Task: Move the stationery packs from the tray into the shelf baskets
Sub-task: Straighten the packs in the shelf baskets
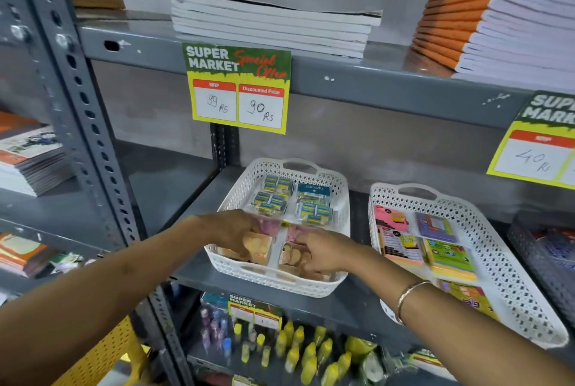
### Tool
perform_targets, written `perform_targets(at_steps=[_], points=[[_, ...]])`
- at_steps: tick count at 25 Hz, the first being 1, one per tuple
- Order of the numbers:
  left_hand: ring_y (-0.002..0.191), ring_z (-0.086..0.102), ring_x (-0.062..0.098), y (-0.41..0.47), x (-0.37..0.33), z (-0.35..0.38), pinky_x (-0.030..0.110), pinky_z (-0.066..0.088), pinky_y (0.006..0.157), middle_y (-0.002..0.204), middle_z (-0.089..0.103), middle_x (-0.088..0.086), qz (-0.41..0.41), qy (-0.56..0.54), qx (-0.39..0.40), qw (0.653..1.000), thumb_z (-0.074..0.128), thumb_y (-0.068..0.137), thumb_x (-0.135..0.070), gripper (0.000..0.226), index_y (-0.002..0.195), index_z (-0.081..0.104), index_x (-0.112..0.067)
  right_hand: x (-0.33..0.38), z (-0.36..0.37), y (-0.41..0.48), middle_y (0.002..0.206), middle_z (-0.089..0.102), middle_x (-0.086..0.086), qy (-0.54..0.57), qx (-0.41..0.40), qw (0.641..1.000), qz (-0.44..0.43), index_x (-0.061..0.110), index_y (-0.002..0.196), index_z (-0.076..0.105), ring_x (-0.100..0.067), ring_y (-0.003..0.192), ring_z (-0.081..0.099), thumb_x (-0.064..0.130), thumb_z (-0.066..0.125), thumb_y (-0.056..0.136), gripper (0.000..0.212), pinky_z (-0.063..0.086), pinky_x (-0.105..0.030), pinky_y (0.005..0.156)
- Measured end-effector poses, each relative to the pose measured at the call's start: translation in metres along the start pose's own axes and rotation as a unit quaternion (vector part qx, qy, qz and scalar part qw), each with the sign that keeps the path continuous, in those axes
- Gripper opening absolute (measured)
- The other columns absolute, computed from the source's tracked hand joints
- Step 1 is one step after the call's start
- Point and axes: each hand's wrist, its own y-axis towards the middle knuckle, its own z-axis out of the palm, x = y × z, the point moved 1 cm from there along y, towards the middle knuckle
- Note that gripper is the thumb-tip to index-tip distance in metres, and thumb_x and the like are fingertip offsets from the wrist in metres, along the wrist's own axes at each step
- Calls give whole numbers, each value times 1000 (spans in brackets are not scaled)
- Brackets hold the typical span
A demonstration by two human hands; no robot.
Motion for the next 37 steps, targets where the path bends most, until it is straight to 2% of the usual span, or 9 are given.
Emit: perform_targets(at_steps=[7, 10, 13, 16, 20, 25, 28, 33, 37], points=[[91, 57, 10, 1, 2, 18, 21, 50, 74, 111, 56, 0, 31, -42, -59, 997, 53, 92, -2, 29, 120, 52, -6, 8, 5, -6, 130, 57, -7, -5, -16, 1000, 12, 17, 130, 45, -28, 112, 56, 21, 65, 77, 57, 44, -29, 75], [112, 54, 18, 0, 6, 25, 33, 42, 98, 120, 55, 5, -6, -133, -57, 989, 54, 93, -7, 18, 109, 55, -13, 15, 1, -13, 132, 56, -12, 6, -26, 1000, 15, 13, 130, 46, -32, 117, 53, 28, 66, 80, 56, 46, -33, 85], [91, 58, -13, 13, 22, 34, 4, 41, 80, 102, 61, -13, -25, -159, -22, 987, 58, 91, -13, 27, 105, 52, -35, 23, -1, -21, 138, 50, -12, 10, -29, 999, 20, 13, 133, 44, -32, 124, 48, 39, 65, 83, 61, 44, -36, 95], [70, 69, 8, 18, 30, 37, 27, 59, 66, 80, 74, 1, -31, -179, -24, 983, 57, 92, -14, 12, 103, 61, -15, 14, -12, -40, 138, 49, -14, 27, -85, 995, 51, 13, 134, 40, -33, 125, 47, 39, 66, 82, 64, 45, -44, 96], [126, 44, 28, 13, 26, 8, 39, 34, 107, 137, 44, 11, 22, 63, -107, 992, 90, 55, -32, 95, 132, 44, 1, -39, -43, -101, 119, 64, -13, 67, -218, 967, 115, 15, 117, 56, -29, 106, 60, 29, 63, 83, 37, 49, -36, 83], [107, 61, 29, 25, -110, -26, 36, 44, 95, 122, 63, 14, 64, 3, -291, 955, 75, 79, -17, 44, 119, 61, -6, -144, -23, -184, 92, 63, -22, 59, -103, 969, 219, 3, 85, 61, -28, 85, 58, 5, 58, 81, 5, 45, -31, 75], [118, 52, 22, 56, -213, 1, 27, 36, 99, 131, 57, 7, 155, 10, -185, 970, 66, 87, -26, 43, 126, 55, -11, -177, 16, -202, 120, 59, -23, 20, 22, 975, 222, -2, 116, 57, -35, 107, 57, 12, 66, 79, 40, 50, -40, 90], [123, 44, 29, 117, -286, 50, 34, 36, 100, 136, 47, 16, 56, 128, 38, 989, 67, 85, -30, 55, 128, 48, -3, -214, 40, -201, 124, 50, -20, -22, 56, 984, 167, 4, 123, 47, -34, 111, 50, 17, 69, 78, 52, 47, -39, 90], [119, 49, 31, 125, -302, 62, 41, 43, 97, 130, 50, 18, 4, 183, 53, 982, 68, 83, -28, 47, 119, 54, -1, -224, 50, -200, 124, 45, -17, -30, 33, 989, 140, 4, 121, 46, -34, 112, 46, 21, 70, 76, 53, 45, -44, 90]])
